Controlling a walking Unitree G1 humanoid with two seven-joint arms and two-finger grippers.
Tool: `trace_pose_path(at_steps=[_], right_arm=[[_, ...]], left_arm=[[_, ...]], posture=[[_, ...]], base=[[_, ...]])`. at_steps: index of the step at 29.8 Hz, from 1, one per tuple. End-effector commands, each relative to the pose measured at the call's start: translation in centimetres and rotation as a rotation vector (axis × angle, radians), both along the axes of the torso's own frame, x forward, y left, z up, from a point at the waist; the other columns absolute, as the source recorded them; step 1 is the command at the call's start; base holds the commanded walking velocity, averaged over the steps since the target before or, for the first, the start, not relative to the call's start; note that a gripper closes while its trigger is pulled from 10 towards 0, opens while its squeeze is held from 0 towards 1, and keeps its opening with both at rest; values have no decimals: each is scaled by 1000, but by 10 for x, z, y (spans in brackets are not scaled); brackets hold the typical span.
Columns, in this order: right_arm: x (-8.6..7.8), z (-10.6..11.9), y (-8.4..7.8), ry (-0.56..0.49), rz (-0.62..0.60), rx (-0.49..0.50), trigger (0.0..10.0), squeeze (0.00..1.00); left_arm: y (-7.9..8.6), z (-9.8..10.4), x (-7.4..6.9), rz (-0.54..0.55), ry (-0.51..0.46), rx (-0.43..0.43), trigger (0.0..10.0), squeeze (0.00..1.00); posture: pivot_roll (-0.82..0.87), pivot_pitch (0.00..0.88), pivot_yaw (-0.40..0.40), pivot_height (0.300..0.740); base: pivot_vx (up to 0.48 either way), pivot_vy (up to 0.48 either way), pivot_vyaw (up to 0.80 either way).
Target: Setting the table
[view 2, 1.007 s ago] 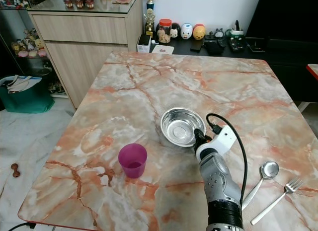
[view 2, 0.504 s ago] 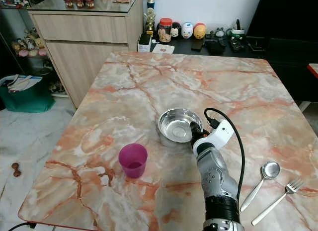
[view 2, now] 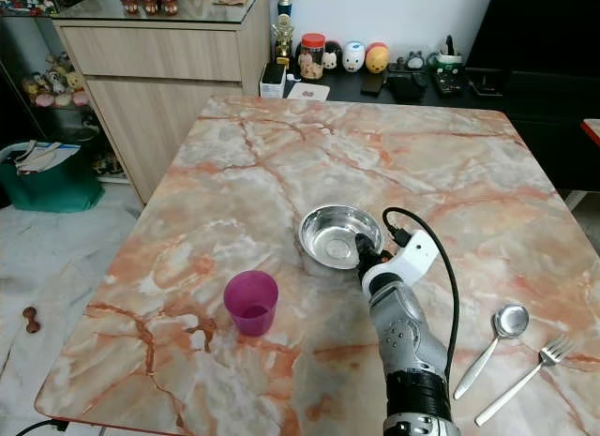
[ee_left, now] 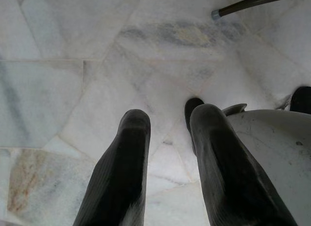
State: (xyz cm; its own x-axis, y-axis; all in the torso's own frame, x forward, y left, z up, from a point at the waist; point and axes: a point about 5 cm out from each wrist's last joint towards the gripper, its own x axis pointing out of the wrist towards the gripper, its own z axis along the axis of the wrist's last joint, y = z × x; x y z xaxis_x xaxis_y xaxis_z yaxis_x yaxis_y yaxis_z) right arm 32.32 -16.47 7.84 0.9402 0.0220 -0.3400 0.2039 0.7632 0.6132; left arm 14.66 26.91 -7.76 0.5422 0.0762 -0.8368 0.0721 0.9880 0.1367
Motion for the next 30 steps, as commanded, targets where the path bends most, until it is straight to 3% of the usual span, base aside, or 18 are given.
trace_pose_path(at_steps=[1,8,9,10,30], right_arm=[[2,1,3,6,7,18,10000,0],[1,0,4,4,12,28,10000,0],[1,1,5,3,12,29,8706,0],[1,1,5,1,15,29,0,0],[1,0,8,4,26,39,0,0]], left_arm=[[4,-1,-4,-10,26,12,10000,0],[4,-1,-5,-15,30,8,10000,0],[4,-1,-5,-14,30,8,10000,0],[4,-1,-5,-14,30,7,10000,0],[3,-1,-5,-17,35,4,10000,0]], posture=[[55,0,-22,740],[55,0,-22,740],[55,0,-22,740],[55,0,-22,740],[54,0,-22,740]], base=[[0,0,0],[0,0,0],[0,0,0],[0,0,0],[0,0,0]])
